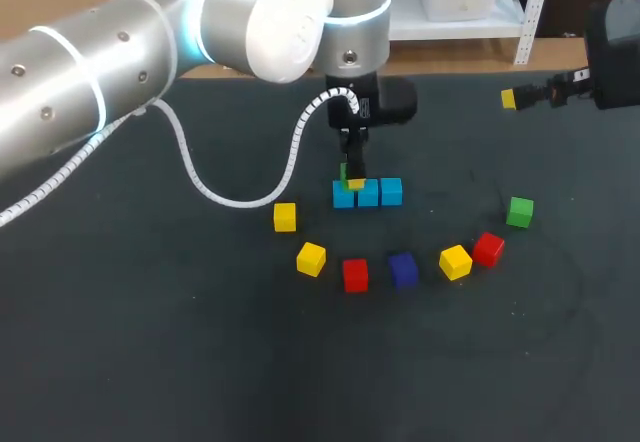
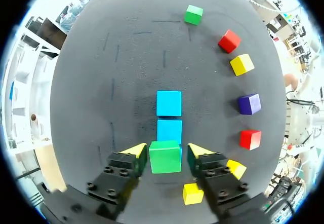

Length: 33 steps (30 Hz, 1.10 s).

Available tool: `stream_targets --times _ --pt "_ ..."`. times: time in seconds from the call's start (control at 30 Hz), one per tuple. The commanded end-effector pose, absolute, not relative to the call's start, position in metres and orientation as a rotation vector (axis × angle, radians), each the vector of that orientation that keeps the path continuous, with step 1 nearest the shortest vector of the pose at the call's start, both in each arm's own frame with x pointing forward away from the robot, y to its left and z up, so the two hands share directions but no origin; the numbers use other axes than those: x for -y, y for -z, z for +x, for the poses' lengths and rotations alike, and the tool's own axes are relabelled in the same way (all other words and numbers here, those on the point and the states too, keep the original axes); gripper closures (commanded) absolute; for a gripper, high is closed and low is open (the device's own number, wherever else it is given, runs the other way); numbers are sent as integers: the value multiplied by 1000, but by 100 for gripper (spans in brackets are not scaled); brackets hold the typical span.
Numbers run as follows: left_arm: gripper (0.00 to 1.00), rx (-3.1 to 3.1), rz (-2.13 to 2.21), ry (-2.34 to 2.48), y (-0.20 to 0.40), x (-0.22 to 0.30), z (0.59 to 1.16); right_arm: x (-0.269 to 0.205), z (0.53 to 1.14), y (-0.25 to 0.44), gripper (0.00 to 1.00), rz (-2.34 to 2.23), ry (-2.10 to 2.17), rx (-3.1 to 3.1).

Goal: Place the blue cubes, place green cubes on the blue cubes, place the yellow cubes on the green cubes, then place the red cubes on the yellow cubes, and place purple cube on the red cubes.

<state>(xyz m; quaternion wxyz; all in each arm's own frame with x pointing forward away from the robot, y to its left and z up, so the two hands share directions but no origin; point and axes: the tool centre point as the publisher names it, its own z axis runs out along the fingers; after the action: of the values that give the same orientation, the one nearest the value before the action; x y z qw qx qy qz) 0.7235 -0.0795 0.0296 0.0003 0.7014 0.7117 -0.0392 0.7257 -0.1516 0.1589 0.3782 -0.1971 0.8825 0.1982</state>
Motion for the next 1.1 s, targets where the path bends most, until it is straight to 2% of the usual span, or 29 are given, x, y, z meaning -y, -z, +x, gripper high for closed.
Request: stream_targets --times 0.03,0.1,0.13,0.4,0.43,0.47,0.5,0.53,0.57,0.6,0.63,0.67,0.73,1.1 --pt "30 -2238 2205 130 -30 80 726 151 724 -160 0 -500 -498 -2257" --pt "15 -2237 2203 129 -30 81 726 151 724 -160 0 -500 -498 -2257" --pt "11 -2239 2199 129 -31 81 727 151 724 -160 0 -500 -498 -2257" --pt "19 -2282 2101 164 -48 69 733 151 724 -160 0 -500 -498 -2257" --pt "32 -2286 2093 171 -52 66 733 151 724 -160 0 -500 -498 -2257" --pt "51 -2286 2075 174 -56 63 733 151 724 -160 0 -500 -498 -2257" --pt "56 -2290 2061 176 -60 61 734 151 724 -160 0 -500 -498 -2257" --pt "55 -2288 2055 176 -64 59 733 151 724 -160 0 -500 -498 -2257" --pt "52 -2280 2046 173 -68 56 732 151 724 -160 0 -500 -498 -2257" --pt "31 -2279 2032 178 -72 54 731 151 724 -160 0 -500 -498 -2257" --pt "24 -2277 2015 181 -76 51 731 151 724 -160 0 -500 -498 -2257" --pt "21 -2280 2000 188 -79 49 731 151 724 -160 0 -500 -498 -2257" --pt "0 -2283 1956 191 -88 43 731 151 724 -160 0 -500 -498 -2257" --pt "0 -2348 1669 182 -119 -3 733 151 724 -160 0 -500 -498 -2257"
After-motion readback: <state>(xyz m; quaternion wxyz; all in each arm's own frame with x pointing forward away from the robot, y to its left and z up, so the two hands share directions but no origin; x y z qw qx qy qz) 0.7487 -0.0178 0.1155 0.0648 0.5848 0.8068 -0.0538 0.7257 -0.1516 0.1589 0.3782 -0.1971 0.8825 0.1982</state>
